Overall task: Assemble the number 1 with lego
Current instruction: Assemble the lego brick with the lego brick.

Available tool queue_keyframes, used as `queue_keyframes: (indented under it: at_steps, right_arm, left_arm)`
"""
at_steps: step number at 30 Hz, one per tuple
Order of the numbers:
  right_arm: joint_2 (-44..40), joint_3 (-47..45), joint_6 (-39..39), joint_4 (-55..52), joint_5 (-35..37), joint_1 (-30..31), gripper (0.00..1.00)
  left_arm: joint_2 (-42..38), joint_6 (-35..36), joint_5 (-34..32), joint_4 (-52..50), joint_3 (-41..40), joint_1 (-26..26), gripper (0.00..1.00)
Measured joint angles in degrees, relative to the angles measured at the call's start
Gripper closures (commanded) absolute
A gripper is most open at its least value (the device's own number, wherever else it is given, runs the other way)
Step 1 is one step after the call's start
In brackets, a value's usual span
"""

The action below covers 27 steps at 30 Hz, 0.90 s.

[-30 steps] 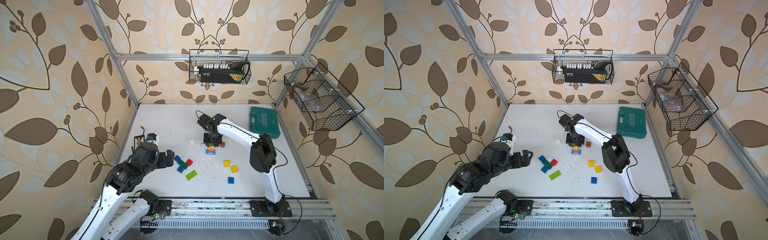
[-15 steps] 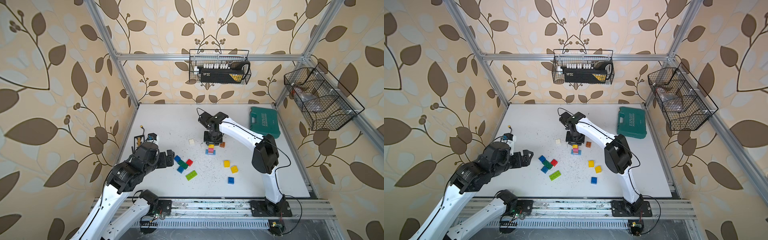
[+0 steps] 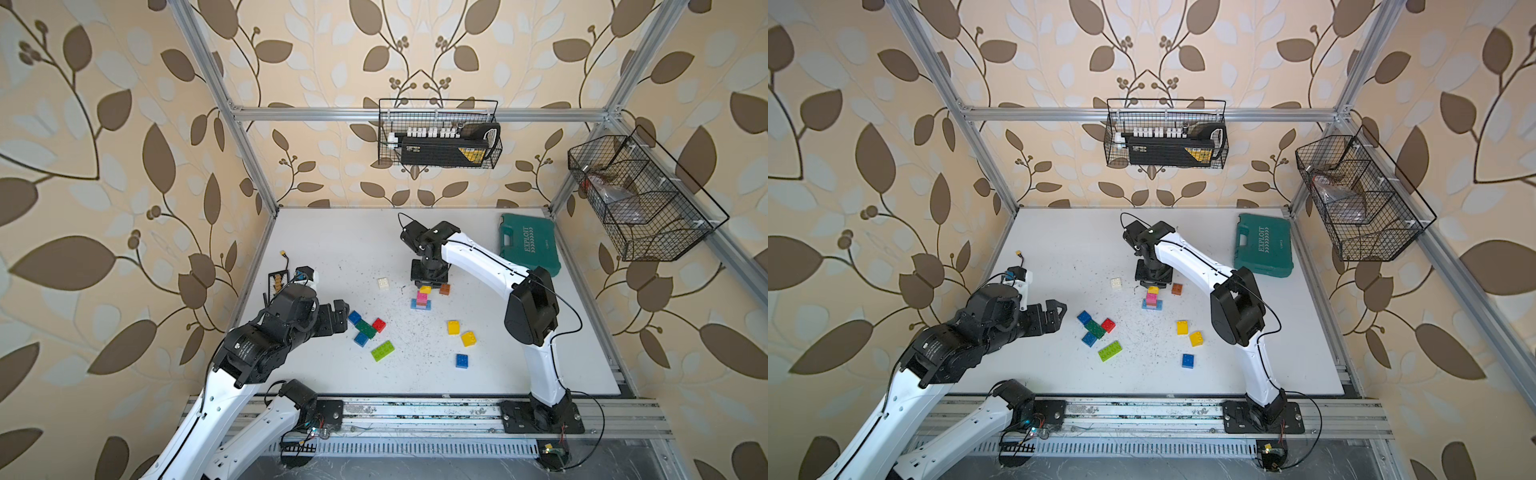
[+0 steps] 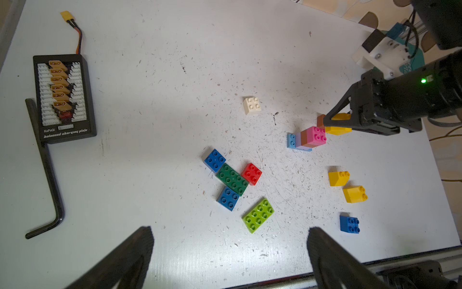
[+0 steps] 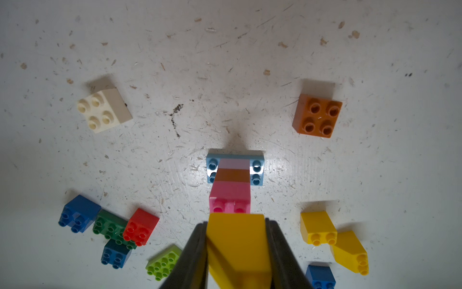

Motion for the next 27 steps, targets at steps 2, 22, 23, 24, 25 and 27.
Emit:
queue_keyframes:
  at_steps: [2, 22, 23, 24, 25, 27]
  right_arm:
    - [0.15, -0.02, 0.0, 0.24, -0.02, -0.07, 0.87]
    - [0.61, -2.16, 0.26, 2.05, -0.42, 1.05, 0.87]
    - [0.61, -2.34, 0.26, 2.14, -0.42, 1.01, 0.87]
    - [0.61, -2.56, 0.26, 2.25, -0.42, 0.98, 0.87]
    - [0.61, -2.69, 0.26, 2.29, -0.42, 0.98, 0.87]
    - [0.61, -2.75, 0.26, 2.45, -0.44, 0.98, 0.87]
  left_arm:
    - [0.0, 0.13, 0.0, 0.0, 0.0, 0.0, 0.01]
    - [0.0, 0.74, 0.0, 0.0, 0.0, 0.0, 0.01]
    - [0.0, 0.74, 0.0, 0.0, 0.0, 0.0, 0.01]
    - [0.0, 0.74, 0.0, 0.0, 0.0, 0.0, 0.01]
    - [0.0, 0.74, 0.0, 0.0, 0.0, 0.0, 0.01]
    - [0.0, 0.76, 0.0, 0.0, 0.0, 0.0, 0.01]
